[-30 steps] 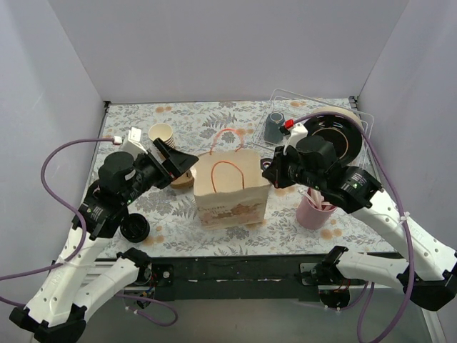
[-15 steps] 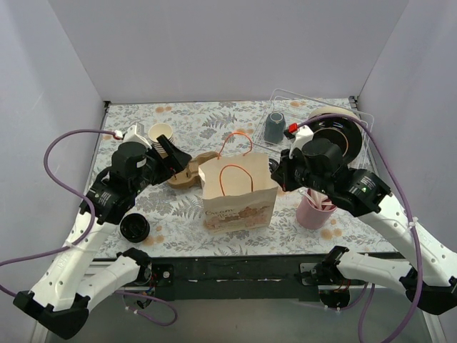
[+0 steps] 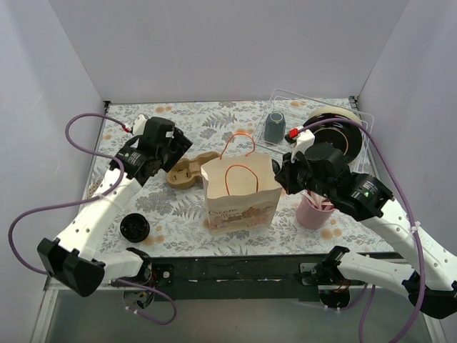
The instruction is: Pack the takeout coffee
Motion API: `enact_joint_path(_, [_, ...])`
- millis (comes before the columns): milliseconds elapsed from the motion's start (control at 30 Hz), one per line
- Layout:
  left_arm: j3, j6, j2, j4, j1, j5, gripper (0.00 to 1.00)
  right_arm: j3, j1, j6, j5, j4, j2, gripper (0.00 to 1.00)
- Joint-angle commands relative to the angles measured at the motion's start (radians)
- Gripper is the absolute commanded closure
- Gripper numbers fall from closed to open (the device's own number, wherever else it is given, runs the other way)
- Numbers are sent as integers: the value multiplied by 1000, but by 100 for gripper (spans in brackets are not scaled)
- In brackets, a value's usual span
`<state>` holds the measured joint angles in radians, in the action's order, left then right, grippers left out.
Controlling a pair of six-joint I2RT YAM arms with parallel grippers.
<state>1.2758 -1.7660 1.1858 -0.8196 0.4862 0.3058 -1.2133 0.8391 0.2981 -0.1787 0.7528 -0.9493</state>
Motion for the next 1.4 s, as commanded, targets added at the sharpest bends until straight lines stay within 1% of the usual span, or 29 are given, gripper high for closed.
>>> enact_joint_path(0, [94,-141,87,-128,-5,107,38,8,3,-25,-13,-47,32,93])
enact_joint_path(67, [123,-174,119,-147,-5,98,41,14,3,-31,-13,-49,35,94])
enact_joint_path(100, [131,-212,139,-151,-5,96,41,15,3,-36,-8,-52,35,94])
enact_joint_path(200, [140,-242,199,-135,-5,69,42,24,3,-56,-14,-56,35,97])
enact_joint_path(267, [140,-236,247,-102,-5,67,42,29,3,-62,-18,-53,35,98])
enact_joint_path(467, [160,-104,394,-61,-5,66,42,47,3,-63,-12,-66,41,99])
enact_joint_path(500, [161,-75,406,-58,-5,62,42,47,3,-65,-10,-67,41,99])
enact_joint_path(533, [160,-12,419,-41,-5,67,42,47,3,-63,-8,-69,41,99])
enact_joint_path(633, [166,25,457,-71,-5,91,43,47,3,-60,-5,-73,38,99])
enact_joint_path(700, [165,75,469,-75,-5,111,43,47,3,-60,-2,-76,40,99])
enact_joint_path(800, [155,155,489,-62,-5,121,38,49,3,-62,1,-81,43,99])
enact_joint_path(933, [183,184,538,-89,-5,133,35,49,3,-60,-5,-84,53,99])
enact_joint_path(1100, [165,243,569,-47,-5,50,35,52,3,-60,-4,-87,55,99])
enact_joint_path(1167, [148,261,558,-9,-5,26,35,58,3,-60,-1,-93,55,99])
enact_joint_path(1233, [116,287,546,39,-5,19,35,67,3,-56,1,-96,55,99])
enact_joint_path(1367, [86,318,517,80,-6,24,36,86,3,-47,10,-105,67,99])
